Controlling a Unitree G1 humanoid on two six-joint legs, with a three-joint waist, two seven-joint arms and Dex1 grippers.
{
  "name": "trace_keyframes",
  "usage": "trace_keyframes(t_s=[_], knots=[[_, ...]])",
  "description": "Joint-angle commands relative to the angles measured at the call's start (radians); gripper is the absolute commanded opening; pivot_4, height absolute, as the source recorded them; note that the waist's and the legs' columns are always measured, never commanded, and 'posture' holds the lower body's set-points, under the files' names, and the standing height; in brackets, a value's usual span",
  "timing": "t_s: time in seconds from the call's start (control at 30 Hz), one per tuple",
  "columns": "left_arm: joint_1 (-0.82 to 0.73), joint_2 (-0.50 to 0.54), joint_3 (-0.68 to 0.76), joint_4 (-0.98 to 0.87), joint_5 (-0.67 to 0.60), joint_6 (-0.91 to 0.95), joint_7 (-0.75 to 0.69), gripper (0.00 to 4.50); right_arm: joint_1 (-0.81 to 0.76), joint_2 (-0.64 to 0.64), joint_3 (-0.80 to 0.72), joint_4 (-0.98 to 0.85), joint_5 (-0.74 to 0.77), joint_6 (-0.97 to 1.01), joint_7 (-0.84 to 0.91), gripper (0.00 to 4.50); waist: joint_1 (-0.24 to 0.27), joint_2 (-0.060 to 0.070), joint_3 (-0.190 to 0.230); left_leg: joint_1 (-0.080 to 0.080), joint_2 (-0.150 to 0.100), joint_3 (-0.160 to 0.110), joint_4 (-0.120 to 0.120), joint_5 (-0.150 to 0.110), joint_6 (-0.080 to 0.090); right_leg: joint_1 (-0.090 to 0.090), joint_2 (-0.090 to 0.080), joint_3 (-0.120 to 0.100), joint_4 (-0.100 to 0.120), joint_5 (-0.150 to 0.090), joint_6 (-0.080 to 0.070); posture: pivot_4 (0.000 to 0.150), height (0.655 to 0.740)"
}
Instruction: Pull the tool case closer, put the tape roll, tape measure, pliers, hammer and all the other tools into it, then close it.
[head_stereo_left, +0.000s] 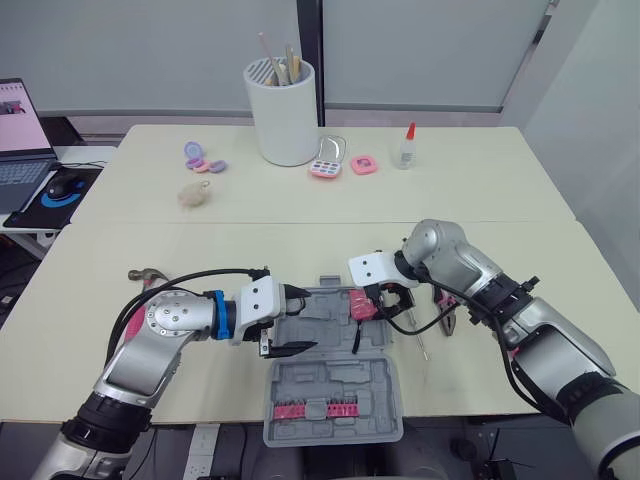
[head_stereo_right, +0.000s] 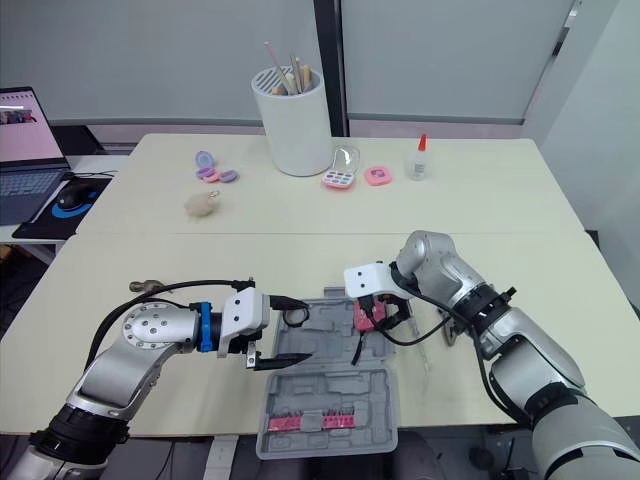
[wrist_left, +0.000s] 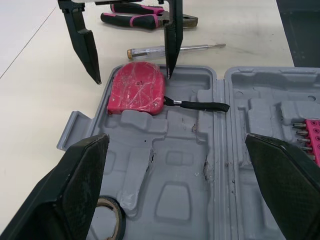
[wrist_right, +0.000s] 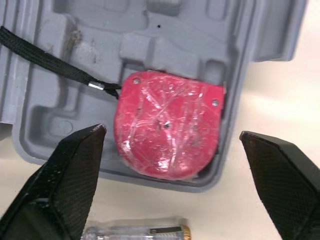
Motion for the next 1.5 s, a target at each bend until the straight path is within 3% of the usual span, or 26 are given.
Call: trace_keyframes(t_s=[0.03, 0.3, 0.7, 0.9, 1.5], knots=[[-0.002, -0.002, -0.008, -0.008, 0.004, -0.016, -0.002, 4.5, -0.018, -0.008, -0.053, -0.061, 0.024, 0.005, 0.005, 4.49, 0.0, 0.0, 0.0, 0.0, 0.0, 0.0, 0.0, 0.0, 0.0, 0.0, 0.0, 0.0, 0.0, 0.0, 0.0, 0.15, 0.7376], [0.013, -0.007, 0.008, -0.009, -0.006, -0.015, 0.006, 4.5, 0.095, -0.077, -0.198, -0.245, 0.202, -0.078, 0.042, 4.49, 0.001, 0.0, 0.0, 0.0, 0.0, 0.0, 0.0, 0.0, 0.0, 0.0, -0.001, -0.001, 0.0, 0.0, 0.0, 0.15, 0.7376], [-0.017, -0.01, 0.012, 0.012, -0.025, -0.01, -0.005, 4.5, 0.242, -0.093, -0.255, -0.279, 0.251, -0.084, -0.068, 1.64, 0.0, 0.0, 0.0, 0.0, 0.0, 0.0, 0.0, 0.0, 0.0, 0.0, 0.0, 0.0, 0.0, 0.0, 0.0, 0.15, 0.7376], [-0.028, -0.006, 0.014, 0.022, -0.024, -0.015, -0.009, 4.5, 0.299, -0.068, -0.285, -0.193, 0.283, -0.213, -0.136, 1.64, 0.0, 0.0, 0.0, 0.0, 0.0, 0.0, 0.0, 0.0, 0.0, 0.001, 0.0, 0.0, 0.0, 0.0, 0.0, 0.15, 0.7376], [-0.063, 0.003, 0.017, 0.015, -0.035, 0.013, -0.015, 4.5, 0.381, -0.012, -0.282, 0.04, 0.259, -0.226, -0.223, 1.64, 0.0, 0.0, 0.0, 0.0, 0.0, 0.0, 0.0, 0.0, 0.0, 0.001, 0.0, 0.0, 0.0, 0.0, 0.0, 0.15, 0.7376]])
